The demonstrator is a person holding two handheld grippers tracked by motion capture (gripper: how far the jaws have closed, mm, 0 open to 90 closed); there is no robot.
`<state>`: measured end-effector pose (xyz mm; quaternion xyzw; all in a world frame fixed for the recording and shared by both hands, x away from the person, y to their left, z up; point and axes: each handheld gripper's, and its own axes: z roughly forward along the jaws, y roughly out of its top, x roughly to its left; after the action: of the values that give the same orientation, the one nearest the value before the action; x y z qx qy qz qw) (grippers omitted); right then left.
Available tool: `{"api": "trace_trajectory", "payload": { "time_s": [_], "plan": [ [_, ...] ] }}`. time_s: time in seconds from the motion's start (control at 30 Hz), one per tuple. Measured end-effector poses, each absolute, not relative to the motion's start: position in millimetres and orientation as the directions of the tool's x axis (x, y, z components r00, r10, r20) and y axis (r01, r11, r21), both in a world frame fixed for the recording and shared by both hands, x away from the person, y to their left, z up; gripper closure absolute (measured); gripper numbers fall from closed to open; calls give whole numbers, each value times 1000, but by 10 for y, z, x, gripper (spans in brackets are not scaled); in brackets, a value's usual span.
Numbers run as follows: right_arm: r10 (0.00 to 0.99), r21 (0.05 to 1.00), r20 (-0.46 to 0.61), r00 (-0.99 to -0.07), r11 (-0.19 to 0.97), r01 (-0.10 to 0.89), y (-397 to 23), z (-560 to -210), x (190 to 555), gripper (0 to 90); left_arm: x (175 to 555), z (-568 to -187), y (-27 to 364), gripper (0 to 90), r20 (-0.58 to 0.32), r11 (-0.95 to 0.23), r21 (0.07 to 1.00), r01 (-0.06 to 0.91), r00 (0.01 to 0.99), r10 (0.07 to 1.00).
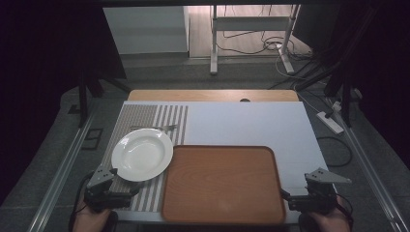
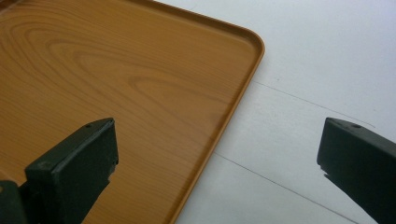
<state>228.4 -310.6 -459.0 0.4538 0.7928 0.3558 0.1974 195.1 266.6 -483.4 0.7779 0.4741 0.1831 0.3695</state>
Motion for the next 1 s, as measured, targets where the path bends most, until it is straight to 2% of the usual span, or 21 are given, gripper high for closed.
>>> {"api": "trace_trajectory", "payload": {
  "time_s": [0.63, 1.0],
  "plan": [
    [851, 743, 2, -525, 349, 571, -3094, -4590, 2281, 0, 1975, -4840, 2696, 0, -100, -248, 738, 628, 465, 879],
    [849, 741, -2, -529, 356, 569, -3086, -4594, 2283, 0, 2006, -4847, 2711, 13, -134, -259, 726, 637, 501, 855]
  ]
}}
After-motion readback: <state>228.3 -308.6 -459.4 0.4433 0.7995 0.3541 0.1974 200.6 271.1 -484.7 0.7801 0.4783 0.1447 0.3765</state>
